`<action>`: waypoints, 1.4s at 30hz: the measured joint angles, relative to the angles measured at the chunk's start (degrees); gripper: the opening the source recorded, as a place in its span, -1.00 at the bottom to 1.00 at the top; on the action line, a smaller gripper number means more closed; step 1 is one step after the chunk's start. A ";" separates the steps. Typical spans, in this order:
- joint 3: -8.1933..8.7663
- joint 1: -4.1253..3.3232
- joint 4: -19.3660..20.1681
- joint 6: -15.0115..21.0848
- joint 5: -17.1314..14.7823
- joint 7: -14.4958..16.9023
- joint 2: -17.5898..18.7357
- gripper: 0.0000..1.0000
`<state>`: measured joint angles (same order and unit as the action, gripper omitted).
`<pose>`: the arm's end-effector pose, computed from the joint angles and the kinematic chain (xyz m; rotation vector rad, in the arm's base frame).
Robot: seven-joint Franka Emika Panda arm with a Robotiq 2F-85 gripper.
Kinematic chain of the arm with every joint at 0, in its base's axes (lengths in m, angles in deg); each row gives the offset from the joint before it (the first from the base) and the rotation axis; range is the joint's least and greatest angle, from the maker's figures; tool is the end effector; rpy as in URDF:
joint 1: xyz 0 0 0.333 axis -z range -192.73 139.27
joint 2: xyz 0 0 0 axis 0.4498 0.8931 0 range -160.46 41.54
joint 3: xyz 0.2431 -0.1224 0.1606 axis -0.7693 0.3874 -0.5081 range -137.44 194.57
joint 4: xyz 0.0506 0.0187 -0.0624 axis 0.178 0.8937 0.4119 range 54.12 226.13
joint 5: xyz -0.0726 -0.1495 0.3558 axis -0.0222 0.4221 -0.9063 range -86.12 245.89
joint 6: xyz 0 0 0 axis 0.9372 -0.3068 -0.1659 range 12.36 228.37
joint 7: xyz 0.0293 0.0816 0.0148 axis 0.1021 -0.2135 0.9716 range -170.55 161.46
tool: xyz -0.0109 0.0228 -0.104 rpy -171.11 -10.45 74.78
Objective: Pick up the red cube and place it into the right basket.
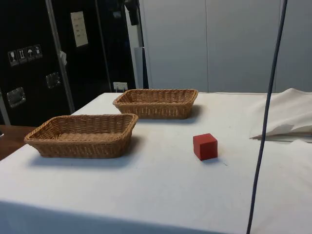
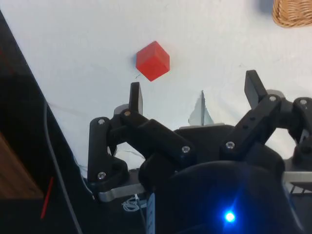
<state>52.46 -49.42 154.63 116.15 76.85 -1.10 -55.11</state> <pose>0.5714 -0.0022 0.4836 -3.1135 -0.0380 0.1531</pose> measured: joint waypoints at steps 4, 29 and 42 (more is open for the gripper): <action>0.00 0.00 0.97 0.29 0.46 0.00 -0.69 1.00; -1.15 0.00 14.61 10.14 4.24 -0.80 -11.40 1.00; -1.32 0.06 20.74 14.78 4.76 0.57 -15.47 1.00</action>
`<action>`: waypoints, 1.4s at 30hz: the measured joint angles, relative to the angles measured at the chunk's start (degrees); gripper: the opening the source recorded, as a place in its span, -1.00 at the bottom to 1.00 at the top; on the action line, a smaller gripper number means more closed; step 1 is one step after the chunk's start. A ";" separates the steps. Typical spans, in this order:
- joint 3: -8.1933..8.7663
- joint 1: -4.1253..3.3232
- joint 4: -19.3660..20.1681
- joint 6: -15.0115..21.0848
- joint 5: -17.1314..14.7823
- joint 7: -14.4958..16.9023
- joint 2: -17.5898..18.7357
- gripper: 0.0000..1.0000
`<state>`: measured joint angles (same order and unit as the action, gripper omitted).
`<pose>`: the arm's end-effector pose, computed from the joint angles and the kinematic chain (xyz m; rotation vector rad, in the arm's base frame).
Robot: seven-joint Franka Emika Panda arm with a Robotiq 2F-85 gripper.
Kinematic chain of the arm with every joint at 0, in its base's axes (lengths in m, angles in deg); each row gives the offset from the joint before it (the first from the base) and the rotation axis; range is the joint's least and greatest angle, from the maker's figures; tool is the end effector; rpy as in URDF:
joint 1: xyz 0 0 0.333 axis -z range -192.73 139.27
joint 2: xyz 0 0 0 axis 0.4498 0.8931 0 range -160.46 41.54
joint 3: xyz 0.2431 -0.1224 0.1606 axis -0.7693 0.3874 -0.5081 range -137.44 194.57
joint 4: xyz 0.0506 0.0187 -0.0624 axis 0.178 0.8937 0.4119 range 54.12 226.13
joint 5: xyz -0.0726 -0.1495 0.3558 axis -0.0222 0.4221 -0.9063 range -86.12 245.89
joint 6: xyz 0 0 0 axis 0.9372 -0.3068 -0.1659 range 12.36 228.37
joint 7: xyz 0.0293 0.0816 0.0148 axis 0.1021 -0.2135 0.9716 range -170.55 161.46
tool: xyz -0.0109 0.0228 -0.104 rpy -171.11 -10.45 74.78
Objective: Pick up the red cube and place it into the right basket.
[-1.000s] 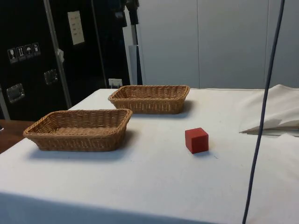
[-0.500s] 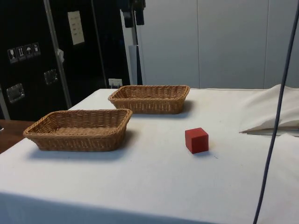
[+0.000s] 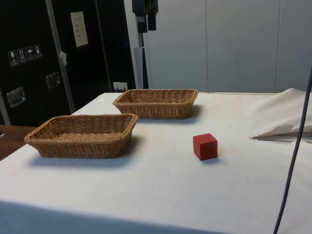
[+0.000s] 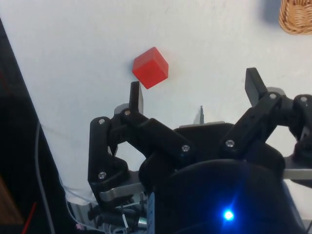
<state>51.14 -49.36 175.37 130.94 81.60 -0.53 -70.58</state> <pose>0.5004 -0.0078 0.4680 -3.0920 -0.1382 -0.0737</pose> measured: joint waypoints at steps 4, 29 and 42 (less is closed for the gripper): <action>0.00 0.17 1.03 0.86 0.00 1.20 -0.52 1.00; -0.86 0.29 10.37 5.04 5.04 3.38 -5.56 1.00; -2.69 0.29 19.08 10.66 6.76 0.40 -9.11 1.00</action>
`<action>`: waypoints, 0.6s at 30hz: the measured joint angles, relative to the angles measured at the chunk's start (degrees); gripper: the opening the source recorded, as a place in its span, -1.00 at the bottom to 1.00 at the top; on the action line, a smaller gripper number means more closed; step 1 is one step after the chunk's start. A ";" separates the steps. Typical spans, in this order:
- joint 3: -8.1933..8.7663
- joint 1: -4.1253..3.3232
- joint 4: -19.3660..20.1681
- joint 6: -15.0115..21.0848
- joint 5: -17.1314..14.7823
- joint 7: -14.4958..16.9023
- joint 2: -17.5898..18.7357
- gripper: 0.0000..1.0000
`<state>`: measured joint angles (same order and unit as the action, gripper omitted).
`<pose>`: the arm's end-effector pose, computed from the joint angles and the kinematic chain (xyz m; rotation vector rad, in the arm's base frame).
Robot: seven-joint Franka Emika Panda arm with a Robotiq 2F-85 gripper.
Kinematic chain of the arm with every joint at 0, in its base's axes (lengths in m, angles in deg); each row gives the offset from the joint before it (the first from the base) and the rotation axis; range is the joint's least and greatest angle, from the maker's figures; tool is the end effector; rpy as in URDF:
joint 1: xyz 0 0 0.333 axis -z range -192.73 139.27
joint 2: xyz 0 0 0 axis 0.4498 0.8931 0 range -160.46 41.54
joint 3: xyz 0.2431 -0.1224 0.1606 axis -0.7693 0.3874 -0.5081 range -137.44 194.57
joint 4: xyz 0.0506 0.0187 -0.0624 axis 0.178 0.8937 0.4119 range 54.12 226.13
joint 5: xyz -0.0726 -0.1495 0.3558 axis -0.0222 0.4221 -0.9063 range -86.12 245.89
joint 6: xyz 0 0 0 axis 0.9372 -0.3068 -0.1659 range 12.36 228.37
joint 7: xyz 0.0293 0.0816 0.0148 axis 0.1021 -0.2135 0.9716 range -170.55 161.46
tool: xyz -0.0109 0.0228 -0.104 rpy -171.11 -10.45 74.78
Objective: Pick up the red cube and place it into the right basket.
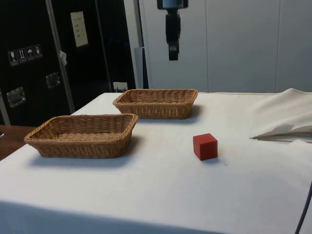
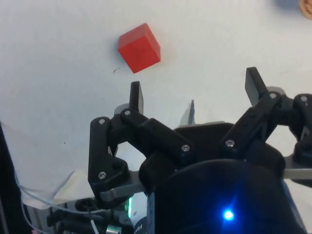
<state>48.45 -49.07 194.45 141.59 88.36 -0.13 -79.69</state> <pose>0.4292 0.0145 0.4016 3.1190 0.3524 0.0904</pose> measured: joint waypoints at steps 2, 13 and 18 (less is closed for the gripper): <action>-0.06 0.00 0.69 0.52 0.00 -0.11 -0.11 1.00; -0.29 0.06 7.45 7.22 -0.06 -0.52 -0.46 1.00; -0.11 0.34 11.40 11.06 -0.17 -0.29 -0.52 1.00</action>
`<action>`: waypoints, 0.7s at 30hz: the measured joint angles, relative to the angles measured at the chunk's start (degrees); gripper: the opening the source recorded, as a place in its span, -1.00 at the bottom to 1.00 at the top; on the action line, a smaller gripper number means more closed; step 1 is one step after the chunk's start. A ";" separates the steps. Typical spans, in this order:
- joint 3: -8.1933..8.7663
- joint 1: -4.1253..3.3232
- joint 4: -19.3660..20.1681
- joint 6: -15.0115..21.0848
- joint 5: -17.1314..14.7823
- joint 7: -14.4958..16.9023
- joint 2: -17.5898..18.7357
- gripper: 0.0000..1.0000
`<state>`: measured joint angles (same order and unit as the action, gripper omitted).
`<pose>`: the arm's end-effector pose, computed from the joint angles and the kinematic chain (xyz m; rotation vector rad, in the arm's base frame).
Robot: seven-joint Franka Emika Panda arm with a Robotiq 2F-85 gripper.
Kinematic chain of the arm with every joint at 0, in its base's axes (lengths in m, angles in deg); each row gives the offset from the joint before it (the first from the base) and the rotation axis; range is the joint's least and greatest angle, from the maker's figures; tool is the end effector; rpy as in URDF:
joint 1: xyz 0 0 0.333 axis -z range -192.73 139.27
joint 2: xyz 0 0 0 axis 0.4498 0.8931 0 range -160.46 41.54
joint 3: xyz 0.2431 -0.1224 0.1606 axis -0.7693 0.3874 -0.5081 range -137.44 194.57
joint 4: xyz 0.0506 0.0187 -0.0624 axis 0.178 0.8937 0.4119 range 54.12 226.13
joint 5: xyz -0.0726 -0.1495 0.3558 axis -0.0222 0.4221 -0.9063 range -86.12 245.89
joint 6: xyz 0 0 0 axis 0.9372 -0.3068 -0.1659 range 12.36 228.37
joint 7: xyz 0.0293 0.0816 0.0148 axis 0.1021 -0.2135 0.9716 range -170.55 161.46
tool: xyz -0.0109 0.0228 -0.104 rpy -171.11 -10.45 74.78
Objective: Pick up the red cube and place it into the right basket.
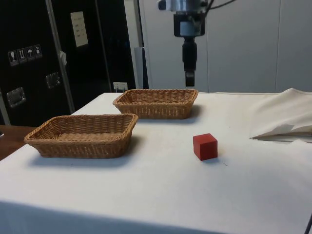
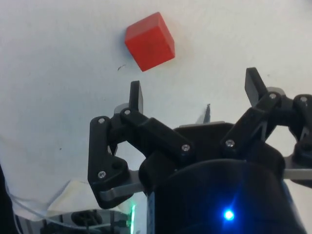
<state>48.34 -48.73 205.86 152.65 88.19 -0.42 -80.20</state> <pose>0.3903 0.0224 0.3366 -3.0967 -0.3662 -0.0960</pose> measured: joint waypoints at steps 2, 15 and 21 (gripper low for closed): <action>0.06 0.00 0.69 0.74 0.00 0.11 0.00 1.00; 0.00 0.00 5.79 9.40 -2.81 6.82 3.27 1.00; -0.69 -0.06 6.47 12.15 -4.58 9.40 5.50 1.00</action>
<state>47.65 -48.79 212.33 164.80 83.61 8.98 -74.70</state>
